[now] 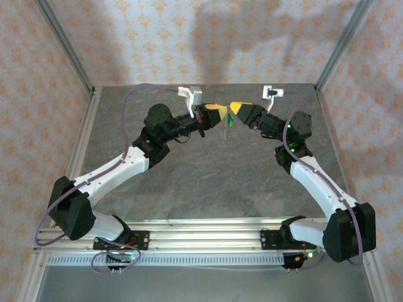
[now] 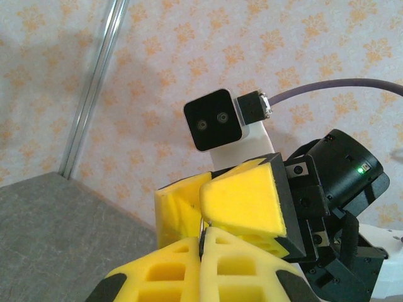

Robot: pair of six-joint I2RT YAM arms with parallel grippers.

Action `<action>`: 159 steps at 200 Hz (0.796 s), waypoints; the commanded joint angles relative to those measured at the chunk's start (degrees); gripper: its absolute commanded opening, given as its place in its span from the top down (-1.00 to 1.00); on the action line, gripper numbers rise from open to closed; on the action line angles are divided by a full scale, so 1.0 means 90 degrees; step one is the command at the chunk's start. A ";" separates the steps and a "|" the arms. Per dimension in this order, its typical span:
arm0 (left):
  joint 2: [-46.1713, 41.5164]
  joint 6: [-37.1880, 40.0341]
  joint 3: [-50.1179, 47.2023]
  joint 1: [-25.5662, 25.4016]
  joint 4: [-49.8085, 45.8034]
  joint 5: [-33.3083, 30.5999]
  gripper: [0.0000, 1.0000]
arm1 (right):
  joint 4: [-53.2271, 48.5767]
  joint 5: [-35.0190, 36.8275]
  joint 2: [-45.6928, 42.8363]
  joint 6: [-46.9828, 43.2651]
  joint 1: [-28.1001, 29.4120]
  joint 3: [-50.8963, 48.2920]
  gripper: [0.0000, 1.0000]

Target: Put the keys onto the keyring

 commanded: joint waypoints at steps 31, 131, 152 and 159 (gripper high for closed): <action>0.0027 -0.0033 0.0173 0.0004 0.0460 -0.0030 1.00 | 0.0247 -0.0271 0.0127 -0.0093 0.0174 -0.0016 0.57; 0.0047 -0.0015 0.0212 0.0007 0.0406 0.0019 1.00 | -0.0200 0.0055 0.0082 -0.0450 0.0090 -0.0036 0.31; 0.0047 -0.0026 0.0212 0.0008 0.0425 0.0019 1.00 | -0.0106 0.0010 0.0130 -0.0408 0.0084 -0.0050 0.20; 0.0054 -0.0030 0.0214 0.0001 0.0419 0.0019 1.00 | -0.0047 -0.0017 0.0131 -0.0372 0.0082 -0.0063 0.18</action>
